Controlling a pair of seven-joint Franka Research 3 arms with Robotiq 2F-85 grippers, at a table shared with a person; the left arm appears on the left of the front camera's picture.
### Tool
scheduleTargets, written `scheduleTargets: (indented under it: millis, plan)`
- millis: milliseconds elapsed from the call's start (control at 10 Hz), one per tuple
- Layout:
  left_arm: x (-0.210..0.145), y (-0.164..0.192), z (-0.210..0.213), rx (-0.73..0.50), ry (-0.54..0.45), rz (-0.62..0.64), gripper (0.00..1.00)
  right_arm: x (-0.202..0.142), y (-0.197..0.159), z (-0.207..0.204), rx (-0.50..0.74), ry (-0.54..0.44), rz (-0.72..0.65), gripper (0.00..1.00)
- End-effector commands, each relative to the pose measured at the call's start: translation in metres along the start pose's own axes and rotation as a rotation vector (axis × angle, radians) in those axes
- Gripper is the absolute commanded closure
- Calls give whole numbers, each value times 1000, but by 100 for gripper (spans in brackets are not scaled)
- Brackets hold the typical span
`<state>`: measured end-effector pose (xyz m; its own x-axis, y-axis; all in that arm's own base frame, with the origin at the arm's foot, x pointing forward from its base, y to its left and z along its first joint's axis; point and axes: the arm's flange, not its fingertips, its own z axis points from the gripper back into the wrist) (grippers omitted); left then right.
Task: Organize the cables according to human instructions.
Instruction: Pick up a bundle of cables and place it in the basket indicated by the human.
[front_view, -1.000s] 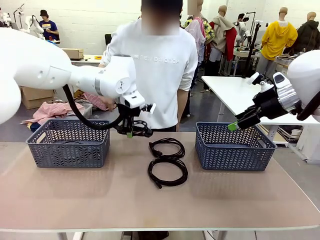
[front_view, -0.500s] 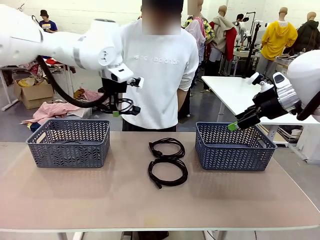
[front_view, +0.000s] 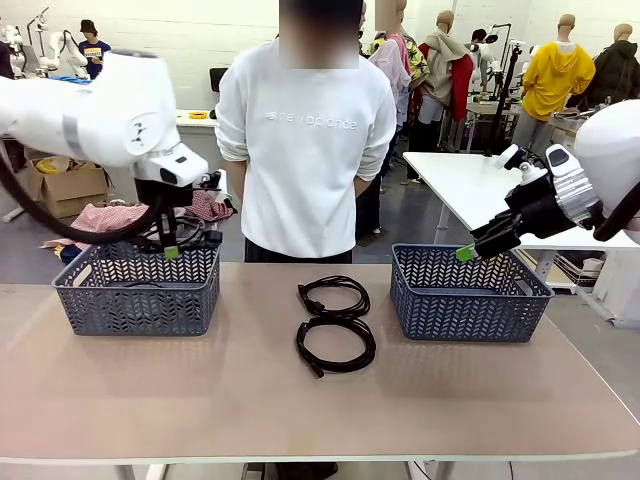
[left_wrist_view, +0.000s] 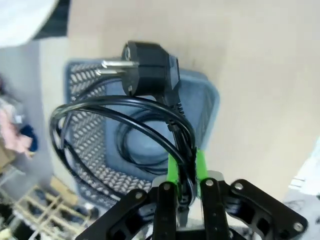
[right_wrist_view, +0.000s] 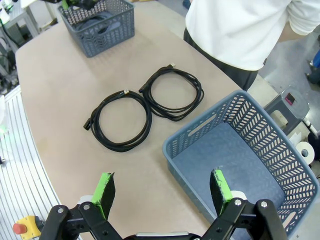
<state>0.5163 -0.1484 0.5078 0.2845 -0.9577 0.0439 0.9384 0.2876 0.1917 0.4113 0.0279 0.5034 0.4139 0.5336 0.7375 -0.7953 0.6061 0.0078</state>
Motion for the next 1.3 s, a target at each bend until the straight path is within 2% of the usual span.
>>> scheduleTargets:
  millis: [0, 500, 900, 1200]
  plan:
    - [-25, -12, 0, 31, -43, 85, 100, -1, -2, -2, 10, -28, 16, 0]
    - [-51, 21, -34, 30, -35, 103, 100, -1, -2, -2, 10, -28, 16, 0]
    - [-49, 47, -53, 19, -32, 104, 100, -1, -2, -2, 10, -28, 16, 0]
    - [-48, 50, -59, 11, -16, 103, 100, -1, -2, -2, 10, -28, 16, 0]
